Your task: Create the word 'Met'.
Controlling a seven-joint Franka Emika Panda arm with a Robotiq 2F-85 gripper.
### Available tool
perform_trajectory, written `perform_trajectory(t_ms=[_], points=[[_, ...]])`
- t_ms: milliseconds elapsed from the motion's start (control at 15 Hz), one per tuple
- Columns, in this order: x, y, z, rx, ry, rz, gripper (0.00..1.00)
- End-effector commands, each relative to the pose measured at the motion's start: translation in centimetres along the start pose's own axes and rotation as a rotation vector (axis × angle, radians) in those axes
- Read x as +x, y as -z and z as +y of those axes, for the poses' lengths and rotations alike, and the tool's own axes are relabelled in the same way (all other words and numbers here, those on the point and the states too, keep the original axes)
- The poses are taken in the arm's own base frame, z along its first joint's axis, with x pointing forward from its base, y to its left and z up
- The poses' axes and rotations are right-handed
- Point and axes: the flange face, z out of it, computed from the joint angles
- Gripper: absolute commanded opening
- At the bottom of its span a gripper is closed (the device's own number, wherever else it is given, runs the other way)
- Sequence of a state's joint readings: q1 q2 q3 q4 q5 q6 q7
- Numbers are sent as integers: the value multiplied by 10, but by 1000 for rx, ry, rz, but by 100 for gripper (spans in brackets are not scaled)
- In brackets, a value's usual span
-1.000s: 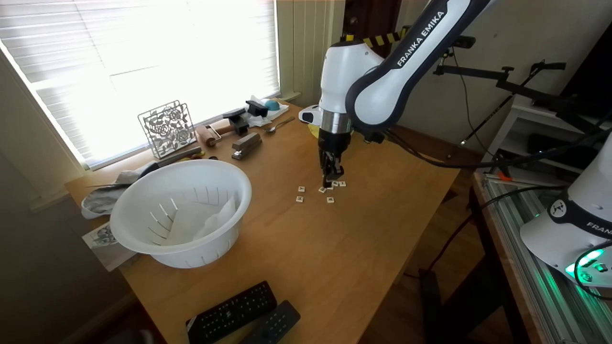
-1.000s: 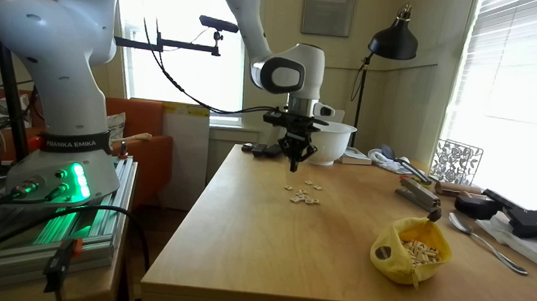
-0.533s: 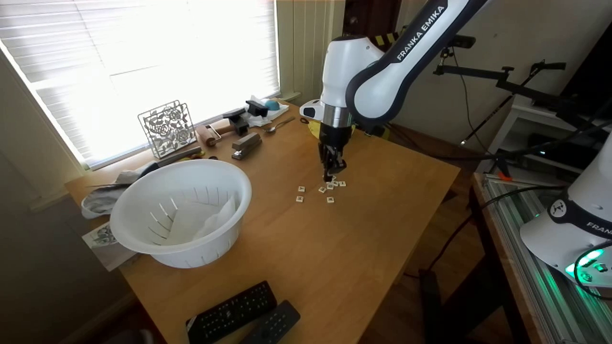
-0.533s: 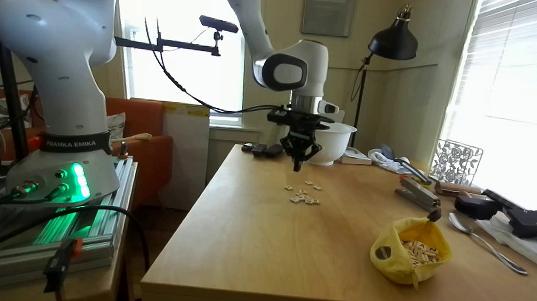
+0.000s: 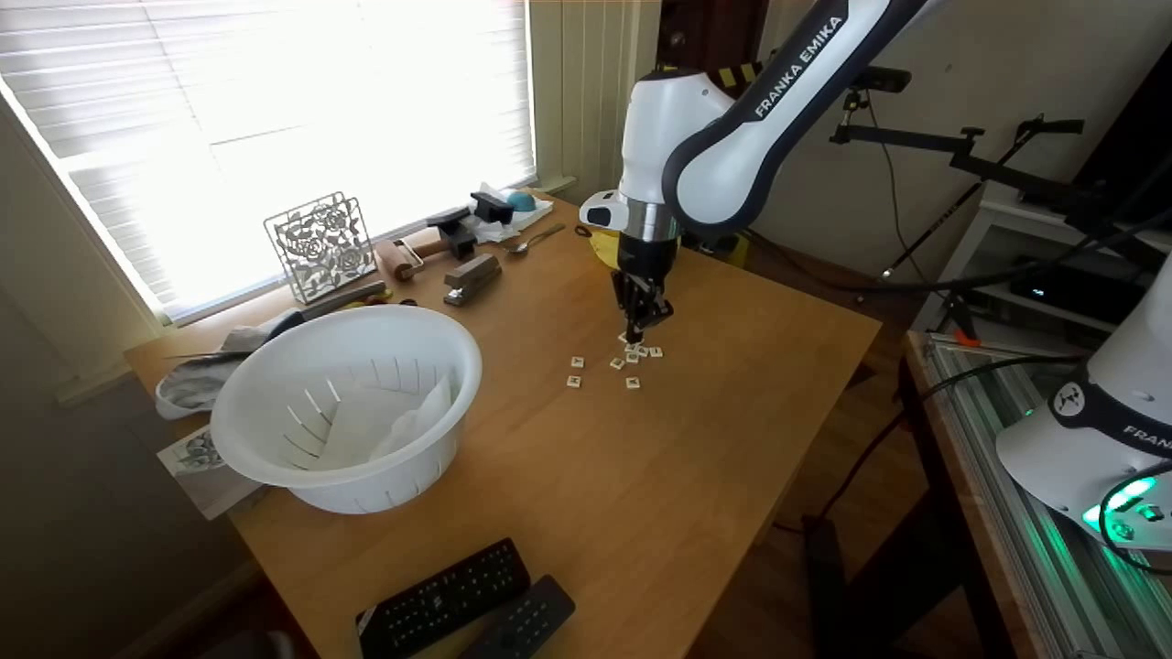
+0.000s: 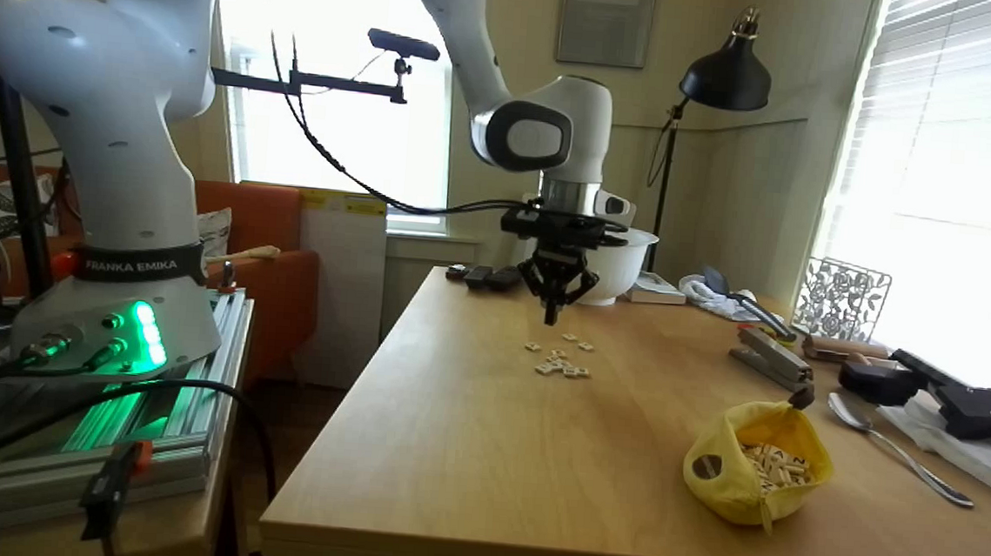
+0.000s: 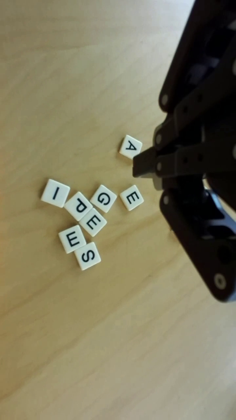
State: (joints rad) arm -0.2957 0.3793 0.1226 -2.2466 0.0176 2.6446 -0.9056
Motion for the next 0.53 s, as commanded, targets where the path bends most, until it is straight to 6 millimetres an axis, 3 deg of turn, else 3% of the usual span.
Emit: perform_trajectory(t_ms=[0, 467], points=[[-5, -8, 5, -9, 40, 30, 0], [-10, -24, 9, -35, 62, 84, 0]])
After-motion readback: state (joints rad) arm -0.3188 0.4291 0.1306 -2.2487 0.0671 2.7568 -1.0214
